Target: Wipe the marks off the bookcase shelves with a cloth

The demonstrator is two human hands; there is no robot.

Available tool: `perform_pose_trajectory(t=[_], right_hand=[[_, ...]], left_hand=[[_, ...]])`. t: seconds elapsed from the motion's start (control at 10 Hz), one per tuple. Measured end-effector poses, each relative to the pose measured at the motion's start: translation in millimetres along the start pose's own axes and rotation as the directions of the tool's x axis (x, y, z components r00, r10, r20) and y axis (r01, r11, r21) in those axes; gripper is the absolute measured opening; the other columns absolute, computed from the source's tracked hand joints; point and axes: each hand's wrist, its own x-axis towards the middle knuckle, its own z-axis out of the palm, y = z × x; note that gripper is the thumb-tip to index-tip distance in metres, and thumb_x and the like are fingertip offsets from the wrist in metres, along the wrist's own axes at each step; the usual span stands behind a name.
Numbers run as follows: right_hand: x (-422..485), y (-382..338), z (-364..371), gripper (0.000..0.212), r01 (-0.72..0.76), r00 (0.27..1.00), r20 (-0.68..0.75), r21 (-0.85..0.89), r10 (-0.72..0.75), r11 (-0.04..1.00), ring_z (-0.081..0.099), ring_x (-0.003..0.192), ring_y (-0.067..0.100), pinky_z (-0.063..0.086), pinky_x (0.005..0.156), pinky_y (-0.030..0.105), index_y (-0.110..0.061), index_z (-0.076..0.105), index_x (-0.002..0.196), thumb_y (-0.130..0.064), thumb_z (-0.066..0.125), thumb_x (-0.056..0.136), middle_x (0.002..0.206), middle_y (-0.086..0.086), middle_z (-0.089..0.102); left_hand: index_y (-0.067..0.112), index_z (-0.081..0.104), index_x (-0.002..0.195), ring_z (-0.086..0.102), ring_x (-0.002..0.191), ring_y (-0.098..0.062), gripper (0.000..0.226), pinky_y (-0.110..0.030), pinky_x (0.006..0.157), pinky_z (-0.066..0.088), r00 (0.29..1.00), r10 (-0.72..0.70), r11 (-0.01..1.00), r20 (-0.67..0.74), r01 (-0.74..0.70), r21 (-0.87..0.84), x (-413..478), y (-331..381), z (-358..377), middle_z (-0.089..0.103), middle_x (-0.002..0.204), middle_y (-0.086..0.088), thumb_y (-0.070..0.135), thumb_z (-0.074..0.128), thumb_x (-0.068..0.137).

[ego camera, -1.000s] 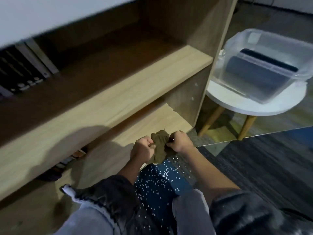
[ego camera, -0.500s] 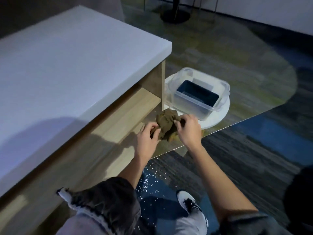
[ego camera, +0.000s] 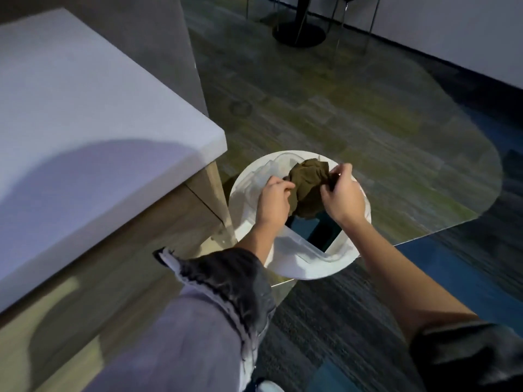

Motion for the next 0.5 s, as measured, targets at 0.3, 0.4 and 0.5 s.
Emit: perform_pose_trajectory(t=[0.3,0.4,0.5], right_hand=[[43.6,51.5,73.0,0.040,0.105,0.917,0.398,-0.274,0.013,0.956,0.053,0.106,0.039,0.046,0.091,0.043,-0.009,0.045,0.129,-0.015,0.050,0.089,0.126,0.017,0.044],[27.9,61.8,90.0,0.031,0.141,0.829,0.558,-0.283,0.043,0.949,0.056,0.103,0.036,0.047,0.084,0.038,-0.004,0.056,0.117,-0.012,0.046,0.088,0.115,0.019,0.058],[19.2,65.6,97.1,0.025,0.150,0.788,0.614,-0.269,0.049,0.951,0.056,0.100,0.037,0.045,0.077,0.034,-0.001,0.060,0.106,-0.009,0.045,0.087,0.109,0.019,0.062]], left_hand=[[0.020,0.055,0.125,0.047,0.122,-0.021,0.035,-0.046,0.112,0.007,0.970,-0.210,0.921,0.118,0.156,0.358,21.3,-31.9,45.9,0.051,0.127,-0.004,0.013,0.047,0.091],[0.018,0.055,0.124,0.047,0.121,-0.020,0.033,-0.042,0.112,0.004,0.970,-0.189,0.905,0.151,0.113,0.409,11.2,-37.3,46.8,0.052,0.126,-0.005,0.017,0.047,0.092],[0.020,0.052,0.128,0.043,0.125,-0.018,0.035,-0.037,0.111,0.009,0.983,-0.133,0.922,0.123,0.077,0.380,7.1,-40.5,42.1,0.047,0.134,-0.003,0.018,0.046,0.094]])
